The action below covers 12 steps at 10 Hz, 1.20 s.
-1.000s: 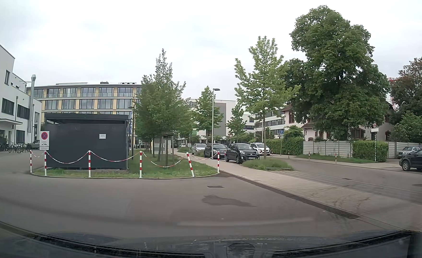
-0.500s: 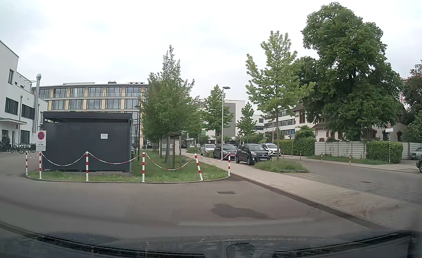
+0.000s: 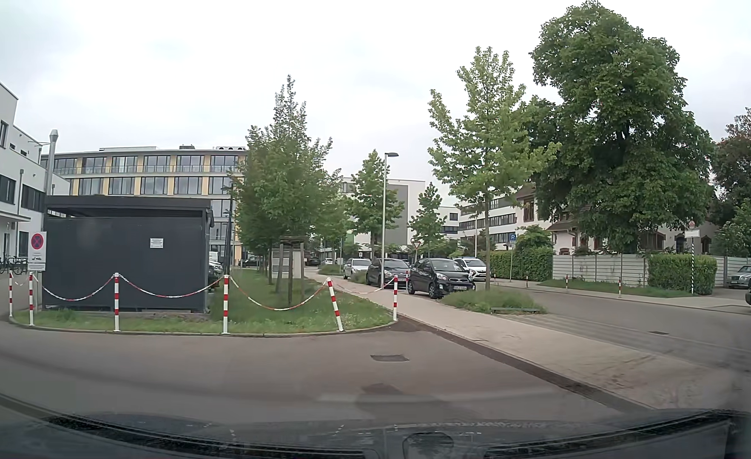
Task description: Follow the waypoints while adhering to traffic rules and regulations
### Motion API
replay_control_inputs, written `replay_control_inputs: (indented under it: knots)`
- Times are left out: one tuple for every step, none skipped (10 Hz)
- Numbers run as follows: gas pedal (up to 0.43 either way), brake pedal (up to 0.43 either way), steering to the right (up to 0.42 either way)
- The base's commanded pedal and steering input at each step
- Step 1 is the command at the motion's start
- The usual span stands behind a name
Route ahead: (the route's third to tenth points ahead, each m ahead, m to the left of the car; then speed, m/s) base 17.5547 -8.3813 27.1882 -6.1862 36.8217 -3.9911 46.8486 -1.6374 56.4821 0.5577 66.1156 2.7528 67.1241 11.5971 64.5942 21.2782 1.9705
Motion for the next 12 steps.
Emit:
replay_control_inputs:
  knots:
    - [0.0,0.0,0.295]
    - [0.0,0.0,0.324]
    - [0.0,0.0,0.361]
    - [0.0,0.0,0.395]
    - [0.0,0.0,0.414]
    - [0.0,0.0,0.437]
    - [0.0,0.0,0.474]
    - [0.0,0.0,0.513]
    - [0.0,0.0,0.55]
    - [0.0,0.0,0.587]
    - [0.0,0.0,0.612]
    - [0.0,0.0,0.633]
